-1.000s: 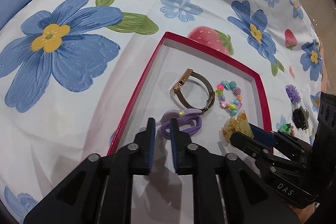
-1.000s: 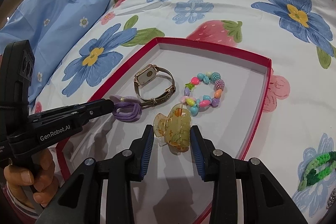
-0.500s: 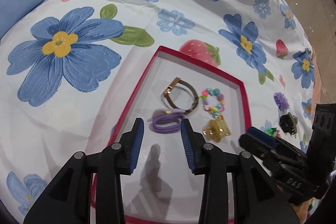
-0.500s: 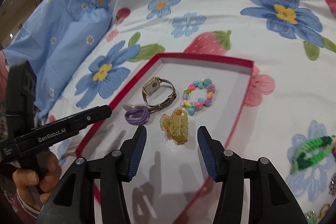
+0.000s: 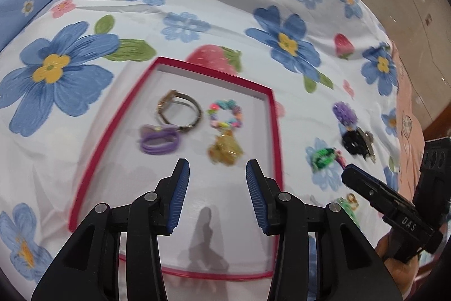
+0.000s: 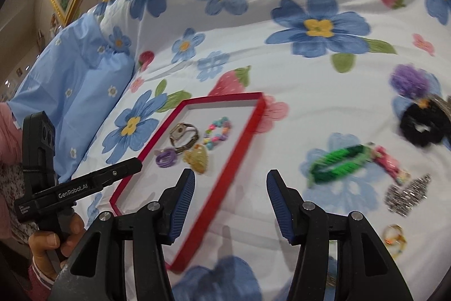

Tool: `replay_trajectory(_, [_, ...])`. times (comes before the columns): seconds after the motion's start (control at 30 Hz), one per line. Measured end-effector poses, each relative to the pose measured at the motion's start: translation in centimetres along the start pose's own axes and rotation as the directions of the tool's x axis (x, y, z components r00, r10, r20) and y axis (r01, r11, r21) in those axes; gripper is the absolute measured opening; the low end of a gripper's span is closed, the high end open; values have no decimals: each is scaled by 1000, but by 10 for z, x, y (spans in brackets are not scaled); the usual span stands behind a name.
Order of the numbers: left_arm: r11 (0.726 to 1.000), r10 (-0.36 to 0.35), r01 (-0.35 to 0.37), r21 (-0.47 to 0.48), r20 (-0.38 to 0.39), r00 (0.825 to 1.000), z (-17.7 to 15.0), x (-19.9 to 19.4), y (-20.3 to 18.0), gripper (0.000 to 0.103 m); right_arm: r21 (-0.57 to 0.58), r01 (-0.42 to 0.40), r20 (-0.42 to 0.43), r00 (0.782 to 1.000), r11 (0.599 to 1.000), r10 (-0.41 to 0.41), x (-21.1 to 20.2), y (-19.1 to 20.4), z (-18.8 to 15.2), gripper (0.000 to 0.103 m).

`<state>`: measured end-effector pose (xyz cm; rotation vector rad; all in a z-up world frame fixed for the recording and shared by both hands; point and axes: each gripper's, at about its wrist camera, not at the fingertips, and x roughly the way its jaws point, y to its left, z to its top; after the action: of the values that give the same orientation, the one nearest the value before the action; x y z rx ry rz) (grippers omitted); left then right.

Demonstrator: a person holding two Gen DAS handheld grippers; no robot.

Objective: Organize jewelry
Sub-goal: 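Grasp the green braided band with the left tool while the right tool grasps the silver chain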

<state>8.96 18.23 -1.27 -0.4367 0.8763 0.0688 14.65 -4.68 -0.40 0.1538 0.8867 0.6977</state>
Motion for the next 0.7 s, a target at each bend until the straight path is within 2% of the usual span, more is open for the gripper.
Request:
replay_trajectory(0.33, [996, -33, 35, 78, -21, 999, -7, 0, -42, 44, 48, 75, 71, 994, 996, -78, -54, -38, -13, 55])
replay_trajectory(0.7, [984, -55, 65, 169, -59, 997, -11, 13, -84, 45, 143, 171, 78, 980, 975, -183, -89, -95, -37, 55])
